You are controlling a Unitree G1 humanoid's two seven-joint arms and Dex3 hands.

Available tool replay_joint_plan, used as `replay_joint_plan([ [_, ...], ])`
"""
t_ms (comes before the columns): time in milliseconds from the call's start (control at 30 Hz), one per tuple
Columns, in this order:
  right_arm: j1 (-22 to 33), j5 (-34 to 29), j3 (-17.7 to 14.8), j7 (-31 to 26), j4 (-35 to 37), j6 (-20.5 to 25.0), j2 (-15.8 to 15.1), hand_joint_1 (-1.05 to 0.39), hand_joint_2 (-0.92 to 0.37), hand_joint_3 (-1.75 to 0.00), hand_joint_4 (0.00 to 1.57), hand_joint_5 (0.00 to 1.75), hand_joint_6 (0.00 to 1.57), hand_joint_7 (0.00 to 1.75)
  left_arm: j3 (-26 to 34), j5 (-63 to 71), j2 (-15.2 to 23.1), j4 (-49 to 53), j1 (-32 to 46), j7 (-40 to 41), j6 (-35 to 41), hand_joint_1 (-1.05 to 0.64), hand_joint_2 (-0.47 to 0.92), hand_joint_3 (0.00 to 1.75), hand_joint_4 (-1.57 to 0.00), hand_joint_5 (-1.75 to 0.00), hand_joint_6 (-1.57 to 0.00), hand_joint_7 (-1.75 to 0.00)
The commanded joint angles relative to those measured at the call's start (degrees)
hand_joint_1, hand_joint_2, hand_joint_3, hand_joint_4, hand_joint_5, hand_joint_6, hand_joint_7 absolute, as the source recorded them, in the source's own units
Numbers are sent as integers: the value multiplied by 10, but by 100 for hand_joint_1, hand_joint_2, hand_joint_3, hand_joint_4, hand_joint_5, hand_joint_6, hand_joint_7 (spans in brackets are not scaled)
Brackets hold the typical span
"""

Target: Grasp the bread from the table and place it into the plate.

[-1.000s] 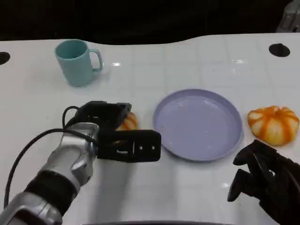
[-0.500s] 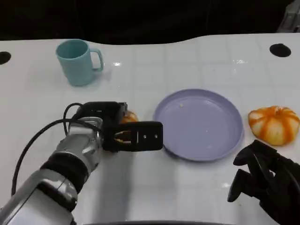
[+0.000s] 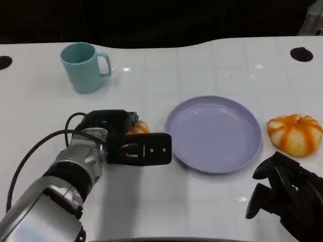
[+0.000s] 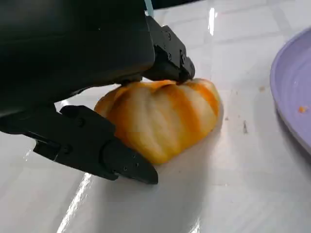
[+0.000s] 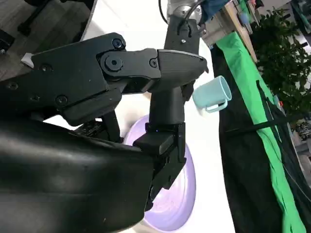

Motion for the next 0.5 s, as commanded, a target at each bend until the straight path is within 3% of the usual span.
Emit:
replay_joint_plan([
  [33, 4, 8, -6, -4, -8, 3, -5, -47, -92, -35, 64, 175, 50, 160, -13, 6, 6, 14, 12, 42, -15, -25, 92, 8, -74, -107, -105, -3],
  [67, 4, 7, -5, -4, -9, 3, -7, -47, -92, -35, 64, 175, 50, 160, -20, 13, 7, 15, 14, 62, -16, -28, 92, 18, -74, -142, -106, -3],
  [133, 4, 6, -5, -3, -9, 2, -8, -47, -92, -35, 65, 175, 49, 160, -28, 19, 8, 17, 15, 85, -18, -29, 92, 24, -73, -164, -107, -3],
  [367, 1, 7, -6, -2, -6, 2, -8, -47, -92, -34, 66, 175, 50, 161, -46, 34, 11, 14, 17, 167, -22, -29, 92, 39, -80, -175, -120, -12],
  [400, 1, 7, -6, -2, -4, 0, -7, -47, -92, -34, 66, 175, 50, 161, -44, 32, 11, 12, 16, 172, -25, -29, 92, 36, -82, -175, -112, -39],
  [433, 0, 6, -6, -2, -4, 0, -7, -47, -92, -34, 66, 175, 50, 161, -42, 30, 12, 10, 16, 178, -30, -29, 92, 30, -84, -175, -91, -81],
  [467, 0, 7, -7, -3, -3, 1, -7, -47, -92, -34, 66, 175, 50, 161, -39, 27, 13, 6, 15, 183, -33, -28, 92, 28, -85, -175, -82, -93],
  [500, -1, 7, -7, -3, -3, 3, -7, -47, -92, -34, 66, 175, 50, 161, -36, 24, 14, 2, 14, 186, -37, -27, 92, 27, -84, -175, -79, -93],
])
